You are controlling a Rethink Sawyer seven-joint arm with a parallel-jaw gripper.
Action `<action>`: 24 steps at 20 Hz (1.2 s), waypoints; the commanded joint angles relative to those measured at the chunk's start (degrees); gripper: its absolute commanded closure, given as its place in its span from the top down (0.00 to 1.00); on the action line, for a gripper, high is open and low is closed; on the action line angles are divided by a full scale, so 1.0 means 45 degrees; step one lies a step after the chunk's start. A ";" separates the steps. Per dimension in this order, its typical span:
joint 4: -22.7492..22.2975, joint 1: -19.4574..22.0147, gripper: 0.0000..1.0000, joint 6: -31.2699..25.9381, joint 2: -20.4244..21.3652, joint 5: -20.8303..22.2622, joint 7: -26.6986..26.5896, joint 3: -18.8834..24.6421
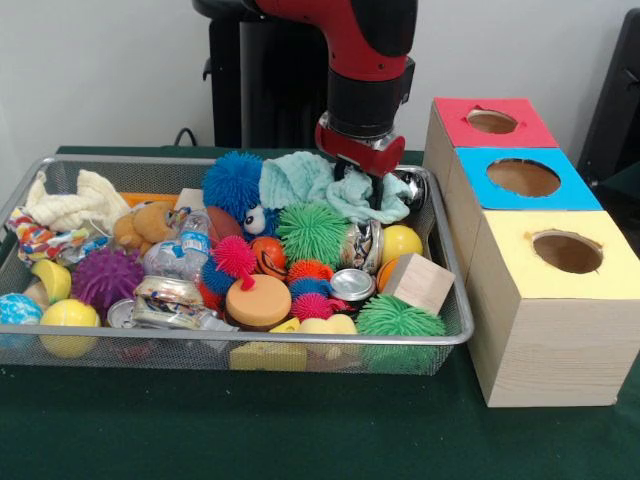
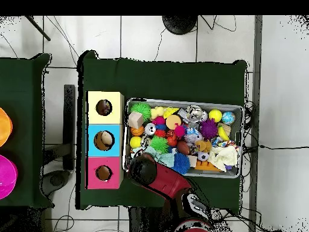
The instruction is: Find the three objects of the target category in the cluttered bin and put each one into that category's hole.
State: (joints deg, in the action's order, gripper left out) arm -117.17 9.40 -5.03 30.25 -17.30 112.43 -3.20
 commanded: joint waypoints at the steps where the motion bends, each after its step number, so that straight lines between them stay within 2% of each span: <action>1: -0.0087 -0.0857 1.00 -0.0216 -0.0532 -0.0507 0.2678 0.0816; 3: 0.0158 -0.1483 1.00 -0.1292 -0.0008 -0.0610 0.2604 -0.0030; 6: 0.0550 -0.2477 1.00 -0.3605 0.1145 -0.0423 0.2570 -0.1623; 10: 0.0960 -0.3094 1.00 -0.6734 0.2994 0.0072 0.2950 -0.2762; 13: 0.1354 -0.3413 1.00 -0.7942 0.3905 0.0439 0.2775 -0.3332; 16: 0.1975 -0.3980 1.00 -0.8523 0.4207 0.1025 0.2403 -0.4313; 20: 0.2748 -0.4710 1.00 -0.7920 0.4193 0.2136 0.2055 -0.5486; 22: 0.2763 -0.4470 1.00 -0.7102 0.4168 0.2409 0.1694 -0.5346; 24: 0.2370 -0.3978 1.00 -0.6419 0.4196 0.2270 0.1486 -0.4880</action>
State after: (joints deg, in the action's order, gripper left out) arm -110.73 -10.97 -38.74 48.52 -10.59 112.43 -23.49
